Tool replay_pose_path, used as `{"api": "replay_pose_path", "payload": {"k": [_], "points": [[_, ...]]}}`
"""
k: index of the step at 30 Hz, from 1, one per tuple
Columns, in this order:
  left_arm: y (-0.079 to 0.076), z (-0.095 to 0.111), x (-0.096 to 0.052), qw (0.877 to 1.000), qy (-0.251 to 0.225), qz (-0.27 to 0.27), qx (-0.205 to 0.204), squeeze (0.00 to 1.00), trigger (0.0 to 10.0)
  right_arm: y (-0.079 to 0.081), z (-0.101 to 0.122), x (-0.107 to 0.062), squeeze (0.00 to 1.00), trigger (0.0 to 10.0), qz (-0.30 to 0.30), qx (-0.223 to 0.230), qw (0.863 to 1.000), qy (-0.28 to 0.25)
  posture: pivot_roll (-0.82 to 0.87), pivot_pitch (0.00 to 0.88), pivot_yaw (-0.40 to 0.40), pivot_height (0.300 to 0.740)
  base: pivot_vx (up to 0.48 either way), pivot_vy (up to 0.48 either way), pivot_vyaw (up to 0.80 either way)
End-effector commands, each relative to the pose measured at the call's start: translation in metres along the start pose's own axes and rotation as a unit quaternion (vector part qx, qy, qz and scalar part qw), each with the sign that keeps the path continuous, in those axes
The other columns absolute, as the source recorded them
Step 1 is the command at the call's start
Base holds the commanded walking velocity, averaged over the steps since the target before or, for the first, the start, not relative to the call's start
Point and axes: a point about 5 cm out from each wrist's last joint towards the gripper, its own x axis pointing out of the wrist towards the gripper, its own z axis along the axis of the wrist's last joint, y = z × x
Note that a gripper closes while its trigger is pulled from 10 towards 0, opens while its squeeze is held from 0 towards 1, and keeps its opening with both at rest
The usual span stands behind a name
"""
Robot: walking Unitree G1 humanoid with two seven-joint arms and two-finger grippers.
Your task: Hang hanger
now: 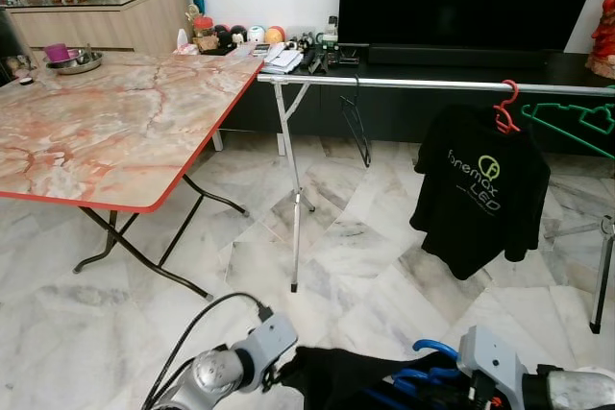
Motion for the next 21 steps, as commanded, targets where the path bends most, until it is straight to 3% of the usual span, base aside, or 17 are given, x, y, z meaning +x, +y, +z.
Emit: {"api": "replay_pose_path", "payload": {"k": [1,9,21], "points": [[-0.001,-0.003,-0.001,1.0,0.007,-0.007,-0.003,0.0,10.0,-0.001,0.016,-0.009,0.0,10.0,0.003,-0.031,0.999,-0.032,-0.06,0.0,0.041,0.74,0.0,0.0,0.0],[0.008,-0.002,-0.004,0.999,-0.006,-0.004,-0.042,0.0,10.0,-0.006,0.014,-0.032,0.0,10.0,0.012,-0.035,0.999,-0.024,-0.07,0.0,0.042,0.74,0.0,0.0,0.0],[0.006,0.002,-0.003,0.998,-0.016,-0.023,-0.048,0.0,10.0,-0.013,0.014,-0.039,0.0,10.0,0.005,-0.036,0.999,-0.025,-0.07,0.0,0.04,0.74,0.0,0.0,0.0]]}}
